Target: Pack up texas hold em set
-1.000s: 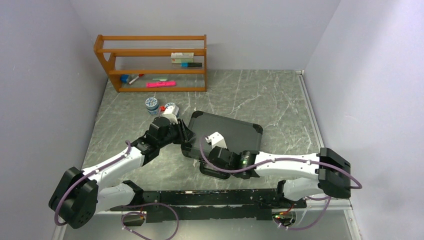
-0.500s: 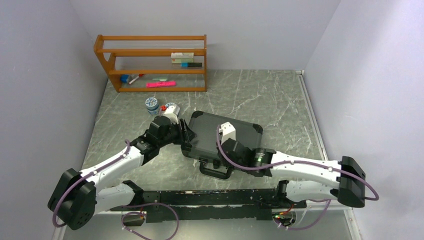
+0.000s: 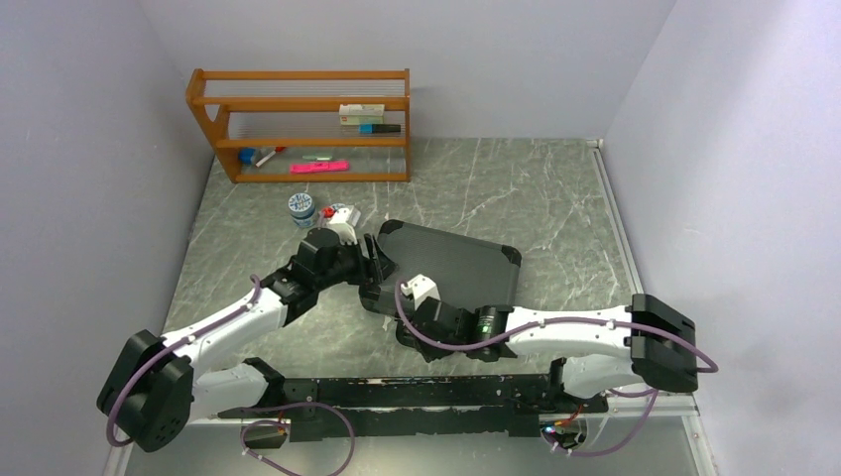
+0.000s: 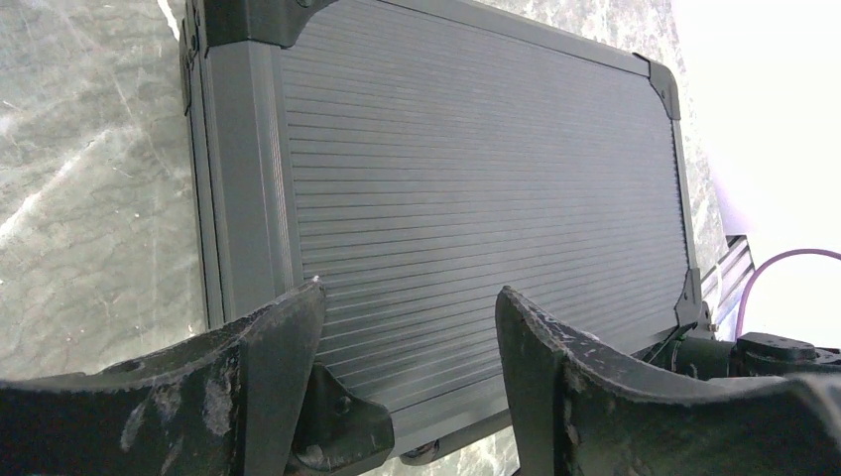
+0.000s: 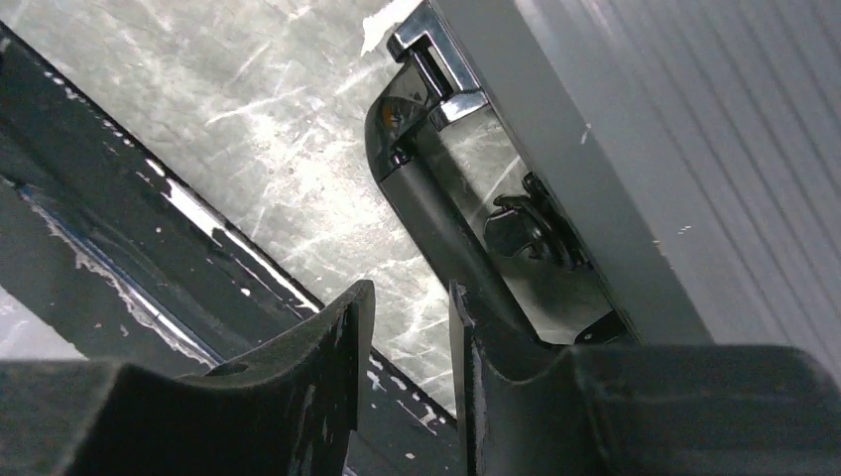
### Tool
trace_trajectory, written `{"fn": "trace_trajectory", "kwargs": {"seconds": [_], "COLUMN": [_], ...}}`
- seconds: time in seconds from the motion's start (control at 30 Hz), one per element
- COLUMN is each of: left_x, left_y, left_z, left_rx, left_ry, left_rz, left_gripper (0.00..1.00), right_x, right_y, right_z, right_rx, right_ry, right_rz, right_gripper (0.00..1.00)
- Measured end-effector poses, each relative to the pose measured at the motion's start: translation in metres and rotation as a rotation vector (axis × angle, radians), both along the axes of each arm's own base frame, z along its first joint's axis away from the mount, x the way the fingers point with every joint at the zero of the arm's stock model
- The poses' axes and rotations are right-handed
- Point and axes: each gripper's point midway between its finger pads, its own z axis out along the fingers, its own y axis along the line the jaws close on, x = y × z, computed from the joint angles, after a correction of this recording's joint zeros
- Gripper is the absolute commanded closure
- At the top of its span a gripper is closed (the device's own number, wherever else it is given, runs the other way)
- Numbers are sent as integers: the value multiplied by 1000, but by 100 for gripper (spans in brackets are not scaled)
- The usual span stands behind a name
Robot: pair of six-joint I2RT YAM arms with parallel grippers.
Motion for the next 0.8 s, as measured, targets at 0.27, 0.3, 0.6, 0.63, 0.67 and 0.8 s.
{"fn": "trace_trajectory", "kwargs": {"seconds": [0.27, 0.3, 0.6, 0.63, 0.67, 0.8], "left_x": [-8, -8, -14, -15, -14, -12], "left_y": [8, 13, 44, 44, 44, 41], "left_z": [2, 2, -30, -30, -30, -31], "left_rx": [-8, -1, 98, 98, 96, 88], "left_ry": [-17, -23, 60, 60, 58, 55], "left_rz": [20, 37, 149, 151, 151, 144], "left_gripper": [34, 35, 39, 39, 39, 41], "right_x": [9, 11, 26, 27, 27, 27], "right_y": [-5, -6, -14, -16, -18, -28], "right_z": [-6, -4, 11, 8, 6, -5], "right_rx": [-35, -34, 12, 10, 5, -25], "right_ry": [-63, -72, -141, -145, -147, -153], "right_rz": [-101, -118, -233, -243, -247, -262], "right_gripper": [69, 70, 73, 74, 74, 76]}}
